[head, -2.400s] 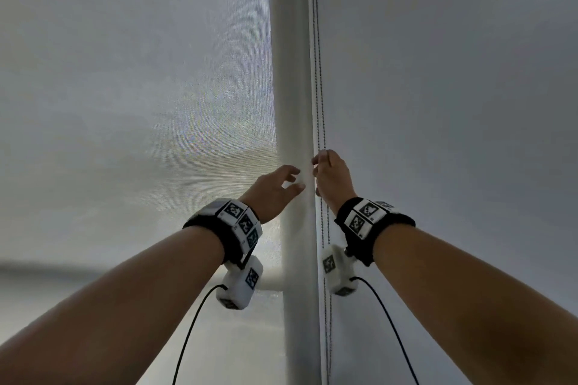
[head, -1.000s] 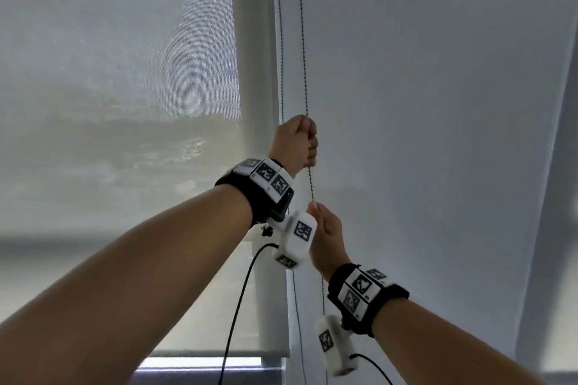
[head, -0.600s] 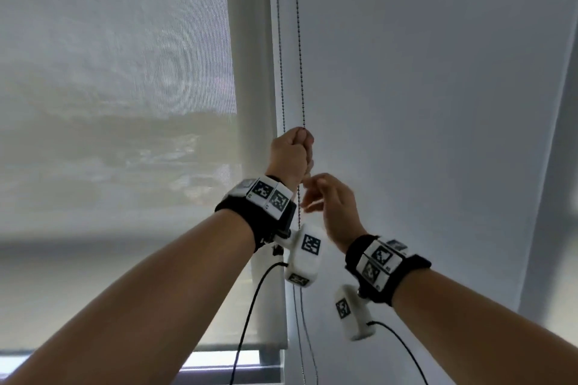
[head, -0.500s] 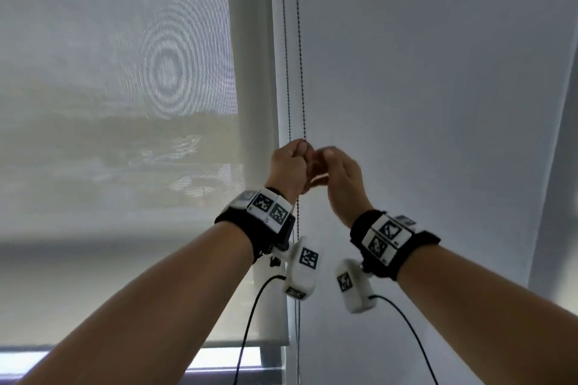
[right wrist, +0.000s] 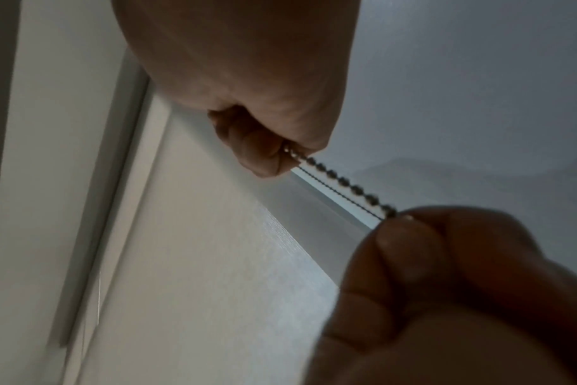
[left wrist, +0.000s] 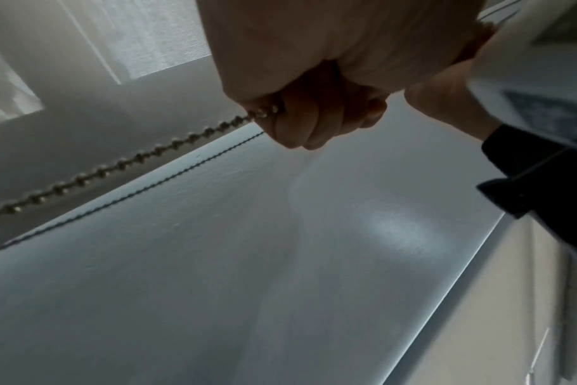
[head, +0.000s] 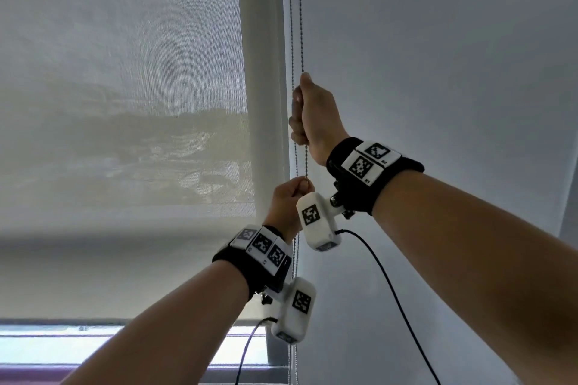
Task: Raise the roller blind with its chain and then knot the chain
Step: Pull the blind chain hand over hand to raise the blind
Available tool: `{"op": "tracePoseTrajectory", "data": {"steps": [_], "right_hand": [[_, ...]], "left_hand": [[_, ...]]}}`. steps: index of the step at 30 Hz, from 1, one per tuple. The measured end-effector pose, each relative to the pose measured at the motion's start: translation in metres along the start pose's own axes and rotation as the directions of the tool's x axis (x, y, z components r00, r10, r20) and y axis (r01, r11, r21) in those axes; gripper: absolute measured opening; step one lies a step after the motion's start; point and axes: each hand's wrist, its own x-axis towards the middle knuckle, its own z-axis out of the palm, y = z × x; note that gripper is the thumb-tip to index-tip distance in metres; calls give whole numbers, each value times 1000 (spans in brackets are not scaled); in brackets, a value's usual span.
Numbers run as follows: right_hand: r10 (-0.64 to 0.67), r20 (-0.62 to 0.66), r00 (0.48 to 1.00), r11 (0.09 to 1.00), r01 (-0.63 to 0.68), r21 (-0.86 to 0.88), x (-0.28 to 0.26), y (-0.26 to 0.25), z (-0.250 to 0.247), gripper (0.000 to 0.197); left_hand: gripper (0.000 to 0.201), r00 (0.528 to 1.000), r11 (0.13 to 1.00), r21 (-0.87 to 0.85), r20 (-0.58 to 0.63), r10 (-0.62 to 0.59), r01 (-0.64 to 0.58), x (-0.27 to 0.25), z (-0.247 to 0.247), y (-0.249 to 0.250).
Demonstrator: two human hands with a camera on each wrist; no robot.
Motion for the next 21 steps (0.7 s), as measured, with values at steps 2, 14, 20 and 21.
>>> {"op": "tracePoseTrajectory", "data": {"steps": [2,14,20,21], "right_hand": [[-16,-18,1000,1000,16,-21,-4,10,1,47],[-128,-109,986,977,106,-187,-27,64,-10,51],[-17,-73,997,999,14,-47,-52,82,-19,51],[25,-69,997,1000,-25,10,-56,83,-19,49]], "left_hand": [[44,1000,999,50,19,-20,19,0,-4,-8],[24,995,992,-119,94,-31,42,16,-30,31],[39,994,982,-184,94,54,-36,26,-14,57],[40,993,974,-223,104,58,-34,28,-10,63]]}}
